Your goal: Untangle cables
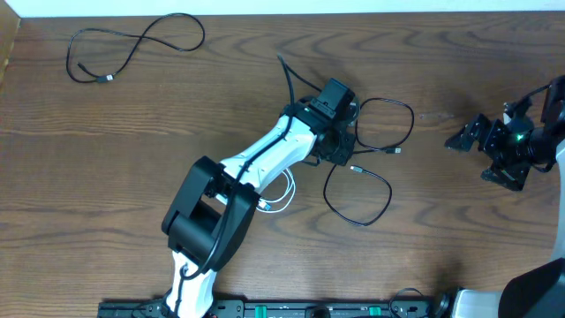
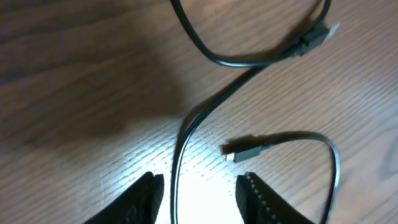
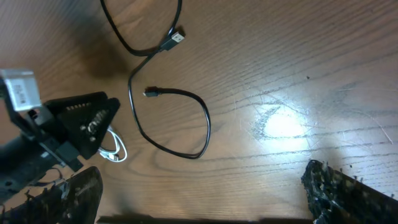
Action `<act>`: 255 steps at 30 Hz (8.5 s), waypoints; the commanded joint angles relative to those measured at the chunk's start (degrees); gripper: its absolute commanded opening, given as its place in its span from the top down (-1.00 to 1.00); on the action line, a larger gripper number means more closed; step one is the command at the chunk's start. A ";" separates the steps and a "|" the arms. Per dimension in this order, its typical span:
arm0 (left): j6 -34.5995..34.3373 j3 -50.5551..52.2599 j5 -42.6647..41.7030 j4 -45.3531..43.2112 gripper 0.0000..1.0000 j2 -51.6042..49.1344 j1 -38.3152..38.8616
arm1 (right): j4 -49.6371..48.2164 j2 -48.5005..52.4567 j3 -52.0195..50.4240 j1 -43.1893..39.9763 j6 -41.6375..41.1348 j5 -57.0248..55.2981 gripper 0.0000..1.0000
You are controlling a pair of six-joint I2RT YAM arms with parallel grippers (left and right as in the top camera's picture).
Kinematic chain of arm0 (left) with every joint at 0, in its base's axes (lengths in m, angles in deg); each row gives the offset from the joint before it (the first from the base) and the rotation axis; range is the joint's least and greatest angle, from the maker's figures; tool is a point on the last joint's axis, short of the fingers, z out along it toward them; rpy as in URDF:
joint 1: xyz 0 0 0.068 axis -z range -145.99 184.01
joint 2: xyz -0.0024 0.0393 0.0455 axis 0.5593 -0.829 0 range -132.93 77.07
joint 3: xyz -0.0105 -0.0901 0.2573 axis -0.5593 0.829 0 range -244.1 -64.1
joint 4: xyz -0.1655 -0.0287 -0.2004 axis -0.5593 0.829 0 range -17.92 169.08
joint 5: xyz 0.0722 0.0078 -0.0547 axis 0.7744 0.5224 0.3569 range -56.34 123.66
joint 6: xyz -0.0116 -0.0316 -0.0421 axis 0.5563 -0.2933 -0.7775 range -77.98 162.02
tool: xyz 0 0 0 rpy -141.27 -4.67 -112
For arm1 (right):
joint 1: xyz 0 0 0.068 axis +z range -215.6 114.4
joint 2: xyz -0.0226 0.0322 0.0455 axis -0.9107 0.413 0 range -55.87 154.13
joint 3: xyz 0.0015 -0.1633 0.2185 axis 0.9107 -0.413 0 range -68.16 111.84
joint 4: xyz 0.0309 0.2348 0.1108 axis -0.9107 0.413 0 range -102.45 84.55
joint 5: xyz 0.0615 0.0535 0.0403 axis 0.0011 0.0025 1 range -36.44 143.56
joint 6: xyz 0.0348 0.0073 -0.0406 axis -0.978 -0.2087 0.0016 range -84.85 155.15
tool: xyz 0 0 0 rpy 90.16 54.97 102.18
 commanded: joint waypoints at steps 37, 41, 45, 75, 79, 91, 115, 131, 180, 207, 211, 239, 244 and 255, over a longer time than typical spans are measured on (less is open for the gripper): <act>14.60 0.00 13.40 -7.10 0.29 -10.12 4.02 | -0.59 -0.74 0.26 -0.13 0.83 0.74 -0.99; 14.56 0.00 13.38 -6.88 0.34 -11.82 4.42 | -0.61 -0.74 0.26 -0.13 0.83 0.72 -0.99; 14.58 0.00 13.44 -6.40 0.56 -13.49 5.35 | -0.79 -0.74 0.26 -0.13 0.83 0.74 -0.99; 6.32 -0.17 13.42 2.56 0.85 19.10 5.68 | -0.37 -0.74 0.26 -0.13 0.83 0.74 -0.99; 6.29 -0.17 13.40 2.40 0.85 26.34 5.31 | -0.39 -0.74 0.26 -0.13 0.83 0.74 -0.98; 6.38 -0.17 13.49 1.75 0.74 41.90 3.39 | -0.46 -0.74 0.26 -0.11 0.83 0.79 -0.99; 25.14 -0.15 20.92 22.47 -0.93 5.01 2.01 | -1.25 -0.74 0.26 -0.11 0.83 0.74 -0.99; 28.44 -0.15 20.90 19.39 -0.49 -2.01 0.39 | -1.16 -0.74 0.26 -0.13 0.83 0.74 -0.99; 24.98 3.06 15.54 13.68 0.85 -0.81 -2.80 | -0.81 -0.74 0.24 -0.11 1.07 0.74 -0.99; 8.11 1.55 3.98 -7.37 0.85 43.39 -8.00 | -0.74 -0.74 0.24 -0.13 1.07 0.76 -0.99; -1.05 1.55 3.98 -17.75 0.85 45.48 -12.83 | -0.26 -0.74 0.24 -0.11 1.07 0.76 -0.99; -10.49 1.57 33.59 -36.54 0.85 28.72 -53.00 | 0.70 -0.74 0.24 -0.13 1.68 0.74 -0.98; -10.12 1.57 33.57 -37.29 0.85 24.37 -56.37 | 0.61 -0.74 0.24 -0.13 1.68 0.74 -0.99; -10.19 1.57 34.07 -28.24 0.85 18.08 -57.92 | -0.61 -0.74 0.24 -0.13 1.66 0.74 -0.99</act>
